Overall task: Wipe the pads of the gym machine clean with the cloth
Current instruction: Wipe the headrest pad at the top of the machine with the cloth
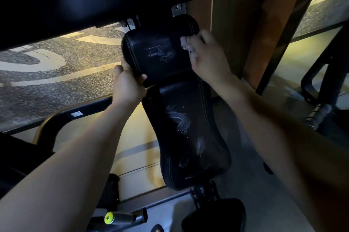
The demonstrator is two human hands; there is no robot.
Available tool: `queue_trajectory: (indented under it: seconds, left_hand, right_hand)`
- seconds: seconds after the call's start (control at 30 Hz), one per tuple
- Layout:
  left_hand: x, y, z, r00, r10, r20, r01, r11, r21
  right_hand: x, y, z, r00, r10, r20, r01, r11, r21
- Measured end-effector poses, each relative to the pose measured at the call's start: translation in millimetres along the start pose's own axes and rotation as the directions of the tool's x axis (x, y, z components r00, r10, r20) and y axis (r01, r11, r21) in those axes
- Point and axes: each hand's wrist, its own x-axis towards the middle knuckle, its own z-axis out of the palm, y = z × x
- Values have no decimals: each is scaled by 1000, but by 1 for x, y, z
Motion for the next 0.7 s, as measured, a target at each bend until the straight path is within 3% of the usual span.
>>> queue_trajectory:
  seconds: [0.1, 0.23, 0.3, 0.47, 0.63, 0.7]
  left_hand:
    - [-1, 0, 1, 1000, -13, 1, 13, 1000, -14]
    - [-1, -2, 3, 1000, -8, -13, 8, 1000, -9]
    - [-2, -3, 4, 1000, -14, -12, 14, 1000, -1]
    - [0, -3, 5, 1000, -17, -12, 17, 1000, -8]
    - [-1, -4, 6, 1000, -13, -10, 13, 1000, -17]
    - [-1, -3, 6, 1000, -9, -17, 8, 1000, -24]
  right_hand:
    - [-24, -10, 16, 1000, -17, 2, 16, 998, 62]
    - [-65, -13, 26, 971, -177, 163, 165, 982, 89]
    - [-62, -5, 22, 966, -192, 173, 177, 979, 98]
    - [-45, 2, 21, 994, 109, -17, -109, 994, 25]
    - [-70, -27, 31, 985, -133, 114, 127, 990, 63]
    - [-58, -23, 26, 983, -121, 139, 119, 993, 20]
